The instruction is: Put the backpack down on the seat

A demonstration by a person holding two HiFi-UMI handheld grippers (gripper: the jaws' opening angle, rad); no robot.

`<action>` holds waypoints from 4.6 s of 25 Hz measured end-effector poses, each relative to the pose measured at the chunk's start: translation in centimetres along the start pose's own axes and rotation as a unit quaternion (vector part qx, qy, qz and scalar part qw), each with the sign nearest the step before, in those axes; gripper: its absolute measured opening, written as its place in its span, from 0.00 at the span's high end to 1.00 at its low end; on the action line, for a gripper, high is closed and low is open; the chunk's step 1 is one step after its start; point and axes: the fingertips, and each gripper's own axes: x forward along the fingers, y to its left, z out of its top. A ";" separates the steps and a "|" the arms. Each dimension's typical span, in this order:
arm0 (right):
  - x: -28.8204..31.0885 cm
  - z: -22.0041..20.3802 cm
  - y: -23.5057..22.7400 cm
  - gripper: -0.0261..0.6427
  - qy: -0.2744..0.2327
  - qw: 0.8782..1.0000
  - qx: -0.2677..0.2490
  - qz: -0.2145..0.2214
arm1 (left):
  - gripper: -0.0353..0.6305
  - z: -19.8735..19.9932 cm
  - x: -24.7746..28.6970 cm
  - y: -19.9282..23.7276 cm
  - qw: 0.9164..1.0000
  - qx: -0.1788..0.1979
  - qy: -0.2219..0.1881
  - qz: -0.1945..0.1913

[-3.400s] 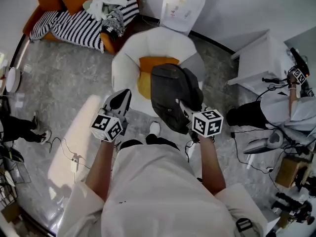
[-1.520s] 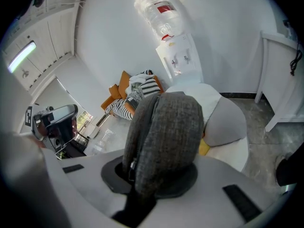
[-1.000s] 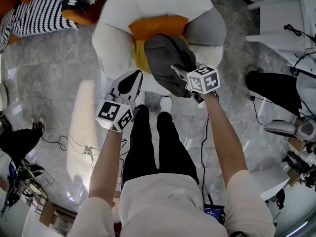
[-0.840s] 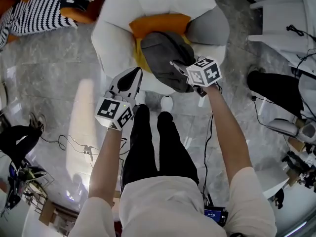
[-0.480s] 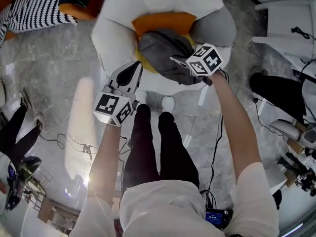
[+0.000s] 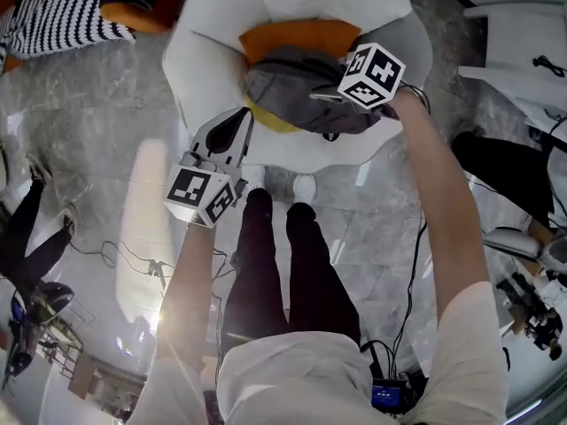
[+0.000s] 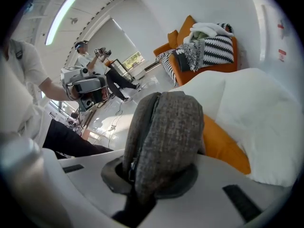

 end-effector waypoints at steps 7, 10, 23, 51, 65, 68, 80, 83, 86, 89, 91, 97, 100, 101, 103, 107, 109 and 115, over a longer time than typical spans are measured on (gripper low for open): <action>1.4 0.3 -0.1 0.85 0.057 0.995 -0.067 0.046 | 0.93 -1.2 1.3 1.0 1.000 -0.004 -0.002 -0.002; 2.2 0.4 0.0 0.85 0.077 0.991 -0.091 0.063 | 0.93 -1.6 2.1 1.4 1.000 -0.006 -0.004 -0.006; 2.6 0.3 -3.3 0.84 0.091 0.989 -0.117 0.021 | 0.93 -2.5 3.7 2.9 1.000 -0.005 -0.002 -0.020; -1.1 -0.3 -14.4 0.54 0.047 0.962 -0.103 -0.249 | 0.93 -4.0 6.3 3.0 0.999 -0.002 0.004 -0.031; -1.6 -0.9 -18.4 0.47 0.037 0.945 -0.085 -0.313 | 0.93 -3.3 11.3 4.2 0.999 0.007 0.009 -0.042; -1.5 -0.8 -18.8 0.47 0.037 0.943 -0.086 -0.318 | 0.93 -3.0 13.2 4.0 0.999 0.011 0.008 -0.049; -2.0 -1.4 -21.2 0.42 0.038 0.921 -0.093 -0.375 | 0.93 -3.0 18.9 1.7 0.995 0.040 0.018 -0.087; -2.2 -1.7 -21.7 0.41 0.038 0.914 -0.092 -0.394 | 0.93 -3.3 19.1 2.0 0.995 0.038 0.017 -0.088; -2.7 -1.8 -22.1 0.39 0.036 0.908 -0.090 -0.408 | 0.93 -3.4 19.2 2.1 0.995 0.041 0.019 -0.086; -3.1 -2.0 -22.1 0.39 0.030 0.909 -0.089 -0.406 | 0.93 -3.4 19.0 2.3 0.995 0.043 0.020 -0.085; -3.0 -2.1 -22.1 0.39 0.024 0.914 -0.086 -0.396 | 0.93 -3.5 18.9 2.7 0.995 0.043 0.020 -0.084; -3.2 -2.2 -22.1 0.38 0.025 0.918 -0.090 -0.384 | 0.93 -3.7 18.9 2.8 0.995 0.046 0.021 -0.089; -3.4 -2.0 -22.7 0.36 0.038 0.906 -0.104 -0.409 | 0.93 -3.8 18.8 2.9 0.994 0.047 0.023 -0.091; -3.4 -2.0 -22.8 0.35 0.042 0.902 -0.108 -0.416 | 0.93 -3.8 18.8 2.9 0.994 0.047 0.023 -0.092; -3.5 -2.0 -22.9 0.34 0.044 0.897 -0.110 -0.426 | 0.93 -3.8 18.7 3.0 0.994 0.048 0.023 -0.093; -4.0 -1.8 -23.2 0.33 0.047 0.887 -0.115 -0.445 | 0.93 -3.6 18.6 3.3 0.994 0.048 0.021 -0.093; -4.5 -1.7 -23.1 0.33 0.050 0.881 -0.118 -0.455 | 0.93 -3.6 18.6 3.3 0.994 0.048 0.021 -0.095; -4.5 -2.0 -22.2 0.33 0.046 0.886 -0.108 -0.449 | 0.93 -3.1 18.6 2.4 0.993 0.056 0.021 -0.103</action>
